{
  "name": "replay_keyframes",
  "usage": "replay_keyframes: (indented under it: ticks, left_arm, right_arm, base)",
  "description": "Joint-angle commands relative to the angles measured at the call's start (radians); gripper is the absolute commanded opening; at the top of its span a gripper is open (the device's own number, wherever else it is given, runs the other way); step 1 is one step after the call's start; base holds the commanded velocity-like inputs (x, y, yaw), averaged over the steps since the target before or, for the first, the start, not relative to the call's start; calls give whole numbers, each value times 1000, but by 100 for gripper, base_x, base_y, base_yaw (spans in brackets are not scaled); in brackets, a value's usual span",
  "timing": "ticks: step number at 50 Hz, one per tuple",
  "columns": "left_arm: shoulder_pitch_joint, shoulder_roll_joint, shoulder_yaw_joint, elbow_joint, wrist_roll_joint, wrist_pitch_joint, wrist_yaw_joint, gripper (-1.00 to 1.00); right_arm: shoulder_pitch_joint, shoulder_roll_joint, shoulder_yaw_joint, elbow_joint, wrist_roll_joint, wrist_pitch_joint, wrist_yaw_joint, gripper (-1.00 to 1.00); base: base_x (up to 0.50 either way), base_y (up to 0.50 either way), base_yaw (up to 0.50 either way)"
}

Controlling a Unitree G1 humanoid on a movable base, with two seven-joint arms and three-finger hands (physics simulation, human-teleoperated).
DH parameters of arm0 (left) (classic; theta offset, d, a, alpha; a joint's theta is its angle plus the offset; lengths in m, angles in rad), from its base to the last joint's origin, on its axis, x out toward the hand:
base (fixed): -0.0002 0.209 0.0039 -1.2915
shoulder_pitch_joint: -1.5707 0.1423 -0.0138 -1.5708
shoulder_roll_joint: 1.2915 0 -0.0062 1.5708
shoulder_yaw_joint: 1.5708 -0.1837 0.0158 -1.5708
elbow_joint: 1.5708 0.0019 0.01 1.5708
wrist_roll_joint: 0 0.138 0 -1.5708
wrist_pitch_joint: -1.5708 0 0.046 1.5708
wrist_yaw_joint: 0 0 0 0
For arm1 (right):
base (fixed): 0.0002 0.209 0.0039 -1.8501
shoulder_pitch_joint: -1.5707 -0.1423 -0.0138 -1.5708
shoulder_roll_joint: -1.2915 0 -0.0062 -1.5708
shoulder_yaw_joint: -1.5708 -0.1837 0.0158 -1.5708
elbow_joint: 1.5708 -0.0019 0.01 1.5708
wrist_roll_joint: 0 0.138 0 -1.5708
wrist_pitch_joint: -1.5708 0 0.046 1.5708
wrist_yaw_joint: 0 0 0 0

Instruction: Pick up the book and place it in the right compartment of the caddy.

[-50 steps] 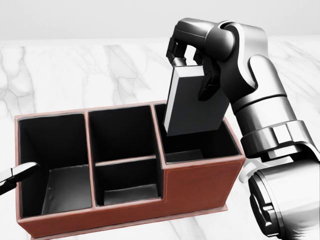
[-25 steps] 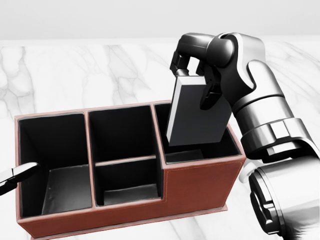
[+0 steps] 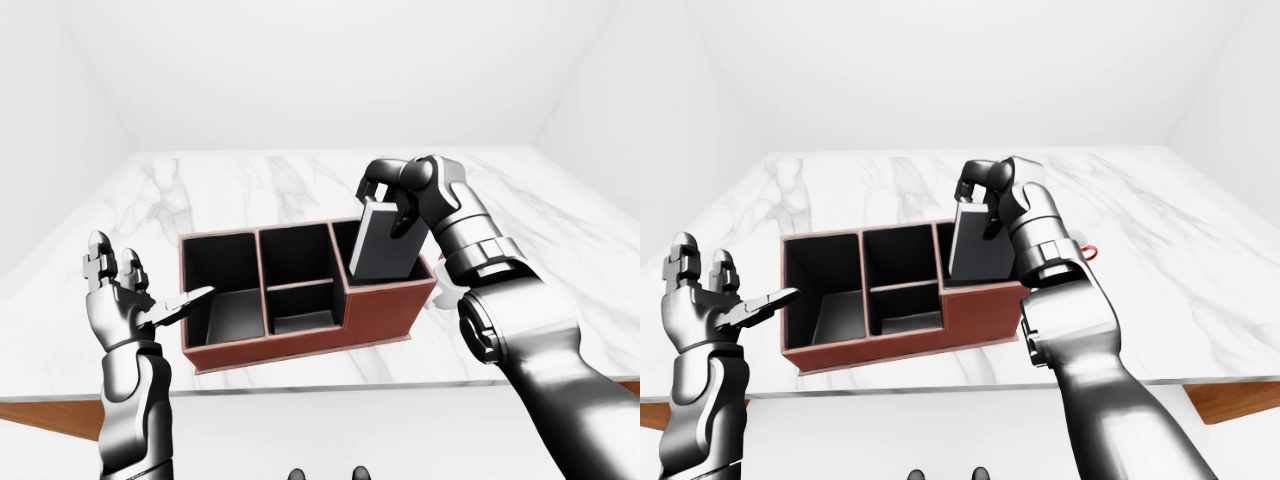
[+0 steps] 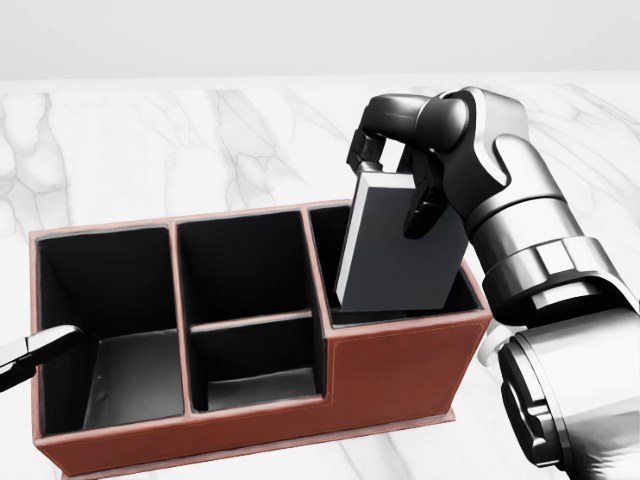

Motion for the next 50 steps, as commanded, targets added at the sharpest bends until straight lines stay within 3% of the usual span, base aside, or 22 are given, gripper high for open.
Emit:
replay_keyframes:
  ticks: [1,31,40,41,42,43,50]
  left_arm:
    - [1,0,1,-1,-1,0,-1,100]
    - [0,0,-2,3,1,-2,0,100]
    - [-3,0,-4,21,5,-16,-3,100]
    - [-2,0,-4,18,4,-14,-2,100]
    - [-2,0,-4,16,3,-12,-1,100]
    - [-2,1,-4,12,3,-8,0,100]
    - [-2,0,-3,9,3,-4,1,100]
  right_arm:
    - [-3,-1,-18,34,7,0,0,-100]
    - [25,7,-9,75,14,0,0,-100]
    - [36,-3,-5,57,1,0,0,-100]
    - [35,-4,-4,49,-2,0,0,-12]
    - [36,-5,-3,47,-6,0,0,62]
    - [37,-5,-3,47,-8,0,0,100]
    - [36,-2,-8,61,-13,0,0,100]
  base:
    - [0,0,0]
    - [0,0,0]
    - [0,0,0]
    - [0,0,0]
    - [0,0,0]
    - [0,0,0]
    - [0,0,0]
